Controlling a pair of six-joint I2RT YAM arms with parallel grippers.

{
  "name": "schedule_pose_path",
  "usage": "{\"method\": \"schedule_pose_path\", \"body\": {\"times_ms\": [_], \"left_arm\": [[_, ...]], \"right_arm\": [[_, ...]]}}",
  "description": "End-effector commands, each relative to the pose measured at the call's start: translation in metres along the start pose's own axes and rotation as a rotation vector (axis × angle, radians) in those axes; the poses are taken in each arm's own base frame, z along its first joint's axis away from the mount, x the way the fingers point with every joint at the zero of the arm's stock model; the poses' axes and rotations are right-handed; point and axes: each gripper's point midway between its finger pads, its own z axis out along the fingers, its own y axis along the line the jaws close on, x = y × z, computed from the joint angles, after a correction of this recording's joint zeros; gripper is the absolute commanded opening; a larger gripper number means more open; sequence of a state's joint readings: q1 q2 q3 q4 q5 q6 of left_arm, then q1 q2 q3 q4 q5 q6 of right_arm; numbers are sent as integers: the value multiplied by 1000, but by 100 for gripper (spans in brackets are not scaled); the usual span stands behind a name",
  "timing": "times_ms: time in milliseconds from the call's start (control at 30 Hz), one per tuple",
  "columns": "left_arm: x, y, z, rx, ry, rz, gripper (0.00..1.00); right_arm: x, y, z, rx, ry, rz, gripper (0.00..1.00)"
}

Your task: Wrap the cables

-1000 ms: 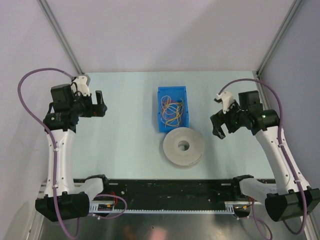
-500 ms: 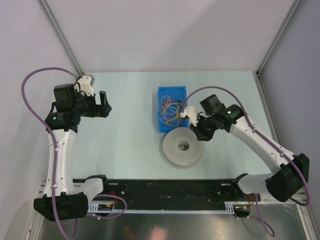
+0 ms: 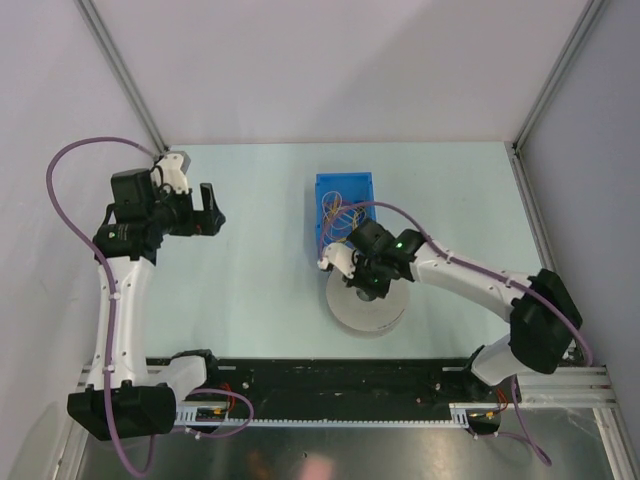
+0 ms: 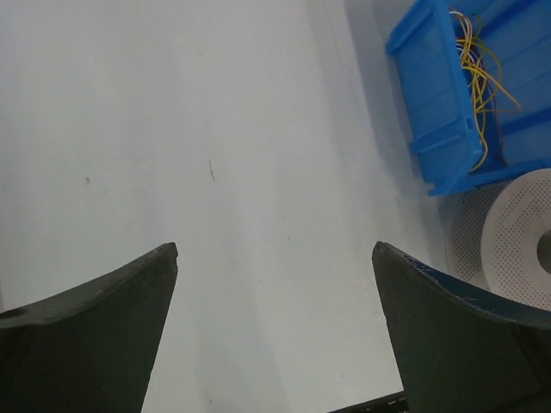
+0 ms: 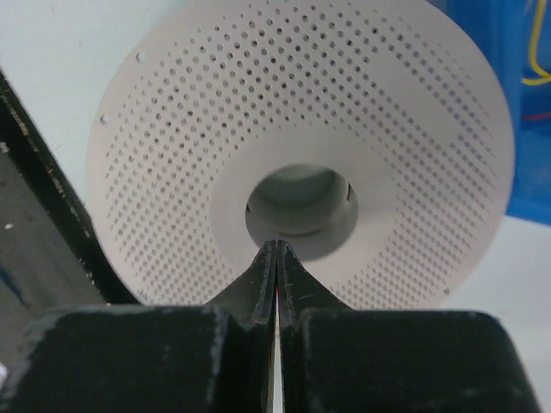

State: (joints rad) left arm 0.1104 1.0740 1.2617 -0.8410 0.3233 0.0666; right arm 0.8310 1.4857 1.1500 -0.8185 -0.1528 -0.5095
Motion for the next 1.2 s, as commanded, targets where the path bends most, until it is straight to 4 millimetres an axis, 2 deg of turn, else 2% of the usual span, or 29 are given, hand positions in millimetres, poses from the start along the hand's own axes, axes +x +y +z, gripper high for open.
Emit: {"method": "schedule_pose_path", "body": {"times_ms": [0, 133, 233, 500, 667, 767, 967, 1033, 1167], "left_arm": [[-1, -14, -2, 64, -16, -18, 100], [-5, -19, -6, 85, -33, -21, 100], [-8, -20, -8, 88, -43, -19, 99], [2, -18, 3, 94, -1, -32, 100], [9, -6, 16, 53, 44, -40, 99], [10, -4, 20, 47, 55, -32, 99], [8, -6, 19, 65, 47, -19, 99], [7, -8, 17, 71, 38, -14, 99], [6, -8, 14, 69, 28, 1, 100]], "right_arm": [[-2, -9, 31, 83, 13, -7, 0], [3, -11, 56, 106, 42, 3, 0], [5, -27, 70, 156, 48, 26, 0], [3, -99, 88, 266, 2, 68, 0], [-11, -141, 92, 301, -36, 117, 0], [-22, -132, 94, 247, -40, 110, 0], [-31, -65, 97, 87, 0, 77, 0], [-33, -50, 95, 66, 10, 76, 0], [-42, -45, 83, 98, -6, 73, 0]]}}
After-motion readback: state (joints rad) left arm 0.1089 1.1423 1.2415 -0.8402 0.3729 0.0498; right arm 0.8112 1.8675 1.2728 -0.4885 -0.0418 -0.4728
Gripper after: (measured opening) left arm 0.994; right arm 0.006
